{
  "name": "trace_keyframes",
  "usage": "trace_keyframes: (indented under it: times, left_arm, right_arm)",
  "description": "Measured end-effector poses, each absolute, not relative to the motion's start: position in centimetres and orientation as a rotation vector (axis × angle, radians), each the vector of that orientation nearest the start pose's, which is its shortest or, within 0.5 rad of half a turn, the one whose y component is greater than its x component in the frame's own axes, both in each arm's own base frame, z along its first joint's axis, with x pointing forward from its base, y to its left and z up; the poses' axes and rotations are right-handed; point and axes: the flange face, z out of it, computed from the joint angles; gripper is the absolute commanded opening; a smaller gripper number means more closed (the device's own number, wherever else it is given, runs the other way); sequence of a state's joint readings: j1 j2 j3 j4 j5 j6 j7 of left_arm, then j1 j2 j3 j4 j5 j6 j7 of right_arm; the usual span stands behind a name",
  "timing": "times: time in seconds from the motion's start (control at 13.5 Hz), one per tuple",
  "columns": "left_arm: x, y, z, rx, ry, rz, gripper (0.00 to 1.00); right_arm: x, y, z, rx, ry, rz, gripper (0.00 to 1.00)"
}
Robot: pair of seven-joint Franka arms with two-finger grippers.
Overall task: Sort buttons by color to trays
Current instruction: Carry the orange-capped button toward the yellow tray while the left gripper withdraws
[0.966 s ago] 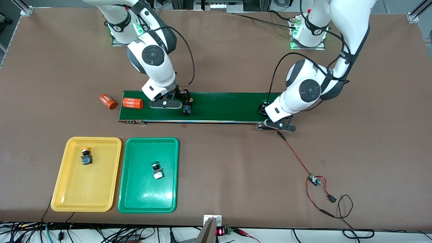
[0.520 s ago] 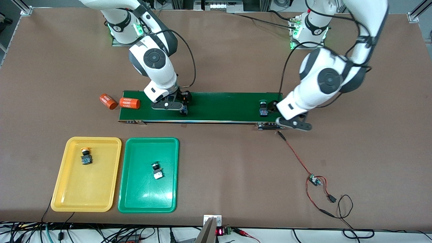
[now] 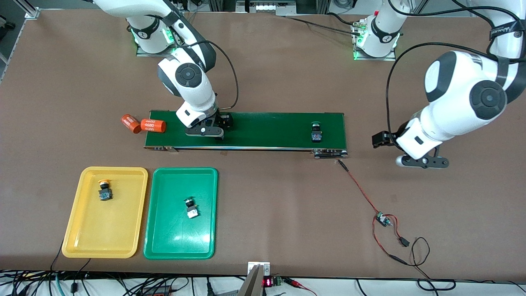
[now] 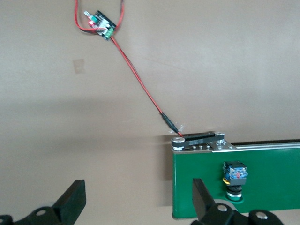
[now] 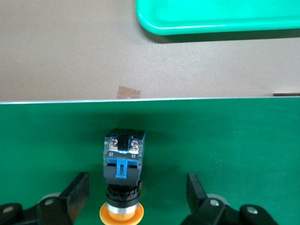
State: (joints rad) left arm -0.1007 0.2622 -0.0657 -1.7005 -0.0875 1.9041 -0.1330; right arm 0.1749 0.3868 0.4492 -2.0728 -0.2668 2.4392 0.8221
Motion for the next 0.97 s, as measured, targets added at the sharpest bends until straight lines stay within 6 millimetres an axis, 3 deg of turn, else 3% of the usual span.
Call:
trace_keyframes:
  times: [0.15, 0.3, 0.52, 0.67, 0.97]
  left_arm:
    - [62.3, -10.4, 43.4, -3.228, -0.01, 0.118, 1.0]
    - [62.4, -9.8, 43.3, -3.225, -0.028, 0.126, 1.0]
    - [62.7, -7.9, 44.1, -3.216, -0.075, 0.148, 1.0]
    - [62.9, -7.2, 46.2, -3.21, -0.084, 0.164, 1.0]
    - [63.7, -6.1, 49.6, -3.178, -0.092, 0.079, 1.0]
  right_arm:
    - [48.5, 33.8, 25.8, -3.127, 0.043, -0.056, 0.86]
    - [48.8, 33.4, 25.1, -3.133, 0.039, -0.057, 0.76]
    - [49.1, 33.0, 24.7, -3.138, 0.033, -0.068, 0.21]
    - [49.2, 32.9, 24.7, -3.138, 0.037, -0.07, 0.01]
    - [50.3, 32.5, 25.4, -3.131, 0.061, -0.099, 0.0]
